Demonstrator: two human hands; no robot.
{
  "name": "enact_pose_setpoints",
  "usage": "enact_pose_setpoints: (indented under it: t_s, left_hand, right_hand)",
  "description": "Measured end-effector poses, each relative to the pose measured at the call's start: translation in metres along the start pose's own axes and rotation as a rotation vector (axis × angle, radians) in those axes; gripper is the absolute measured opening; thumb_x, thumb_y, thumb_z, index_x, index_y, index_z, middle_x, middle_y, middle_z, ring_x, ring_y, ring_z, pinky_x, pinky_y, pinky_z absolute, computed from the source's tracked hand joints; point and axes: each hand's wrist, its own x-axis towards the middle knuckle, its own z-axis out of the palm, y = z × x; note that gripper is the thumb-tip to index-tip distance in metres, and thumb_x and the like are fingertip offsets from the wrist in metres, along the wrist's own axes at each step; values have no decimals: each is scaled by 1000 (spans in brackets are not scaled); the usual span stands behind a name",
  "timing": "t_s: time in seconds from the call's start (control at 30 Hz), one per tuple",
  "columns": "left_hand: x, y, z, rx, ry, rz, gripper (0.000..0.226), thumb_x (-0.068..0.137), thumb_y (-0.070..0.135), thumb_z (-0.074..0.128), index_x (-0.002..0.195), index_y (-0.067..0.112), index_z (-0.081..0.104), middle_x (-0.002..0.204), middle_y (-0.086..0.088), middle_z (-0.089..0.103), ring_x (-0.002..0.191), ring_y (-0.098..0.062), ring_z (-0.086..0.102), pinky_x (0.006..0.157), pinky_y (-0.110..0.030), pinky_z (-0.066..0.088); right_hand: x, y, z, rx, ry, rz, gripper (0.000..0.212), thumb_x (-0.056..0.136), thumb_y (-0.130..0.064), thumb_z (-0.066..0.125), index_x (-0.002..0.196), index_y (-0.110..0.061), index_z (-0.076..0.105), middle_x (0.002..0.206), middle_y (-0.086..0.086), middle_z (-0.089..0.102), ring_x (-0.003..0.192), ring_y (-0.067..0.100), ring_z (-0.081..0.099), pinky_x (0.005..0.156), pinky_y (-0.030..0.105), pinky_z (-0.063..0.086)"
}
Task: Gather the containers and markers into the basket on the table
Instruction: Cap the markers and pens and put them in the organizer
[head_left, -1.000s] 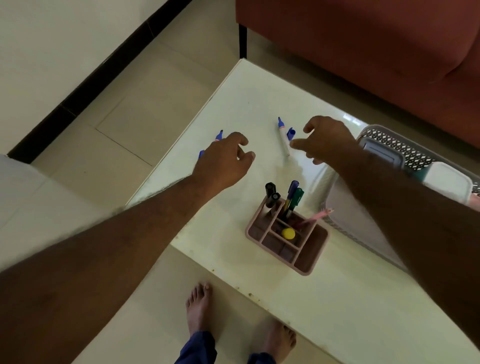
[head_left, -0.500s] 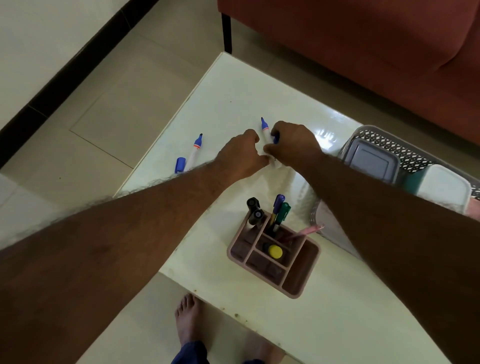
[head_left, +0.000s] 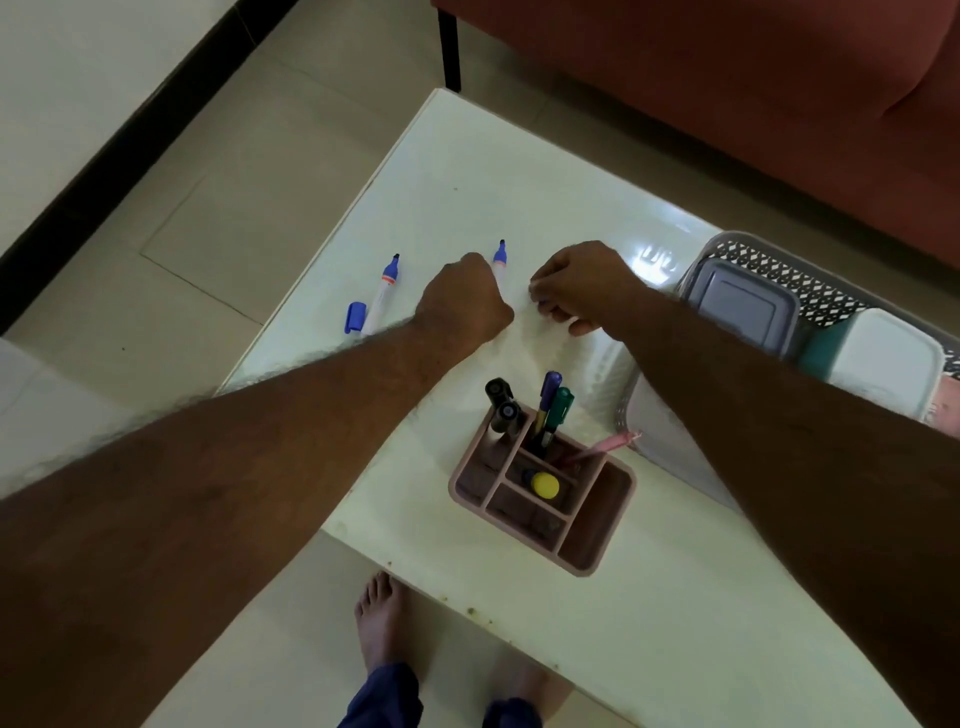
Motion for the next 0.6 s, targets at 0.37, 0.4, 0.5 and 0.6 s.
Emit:
enact_pose_setpoints:
  t_s: [0.37, 0.4, 0.5, 0.6]
  left_hand:
    - [-78, -33, -65, -247, 67, 153, 19, 89, 30, 58, 107, 24, 55, 95, 15, 62, 79, -18, 59, 70, -32, 48]
    - [-86, -37, -69, -259, 63, 161, 17, 90, 29, 58, 106, 26, 54, 94, 16, 63, 80, -17, 60, 72, -35, 50]
    - [-109, -42, -79, -301, 68, 170, 11, 92, 28, 57, 103, 30, 54, 89, 15, 63, 70, -11, 58, 70, -38, 51]
    - [-131, -39, -86, -302, 76, 201, 10, 95, 30, 56, 104, 30, 54, 85, 16, 61, 61, -4, 53, 62, -25, 44]
  right_hand:
    - [-51, -16, -25, 586, 233, -120, 17, 72, -6, 76, 74, -14, 61, 79, 11, 70, 62, 16, 63, 59, 28, 56]
    - [-60, -19, -25, 636, 224, -155, 19, 74, -6, 76, 78, -15, 60, 83, 11, 71, 66, 17, 66, 60, 28, 56]
    - [-91, -29, -19, 763, 177, -254, 28, 80, -3, 74, 100, -15, 59, 97, 11, 72, 83, 22, 73, 65, 30, 57]
    - [-124, -37, -7, 804, 148, -333, 31, 87, -2, 70, 115, -12, 61, 104, 10, 72, 92, 21, 73, 72, 32, 60]
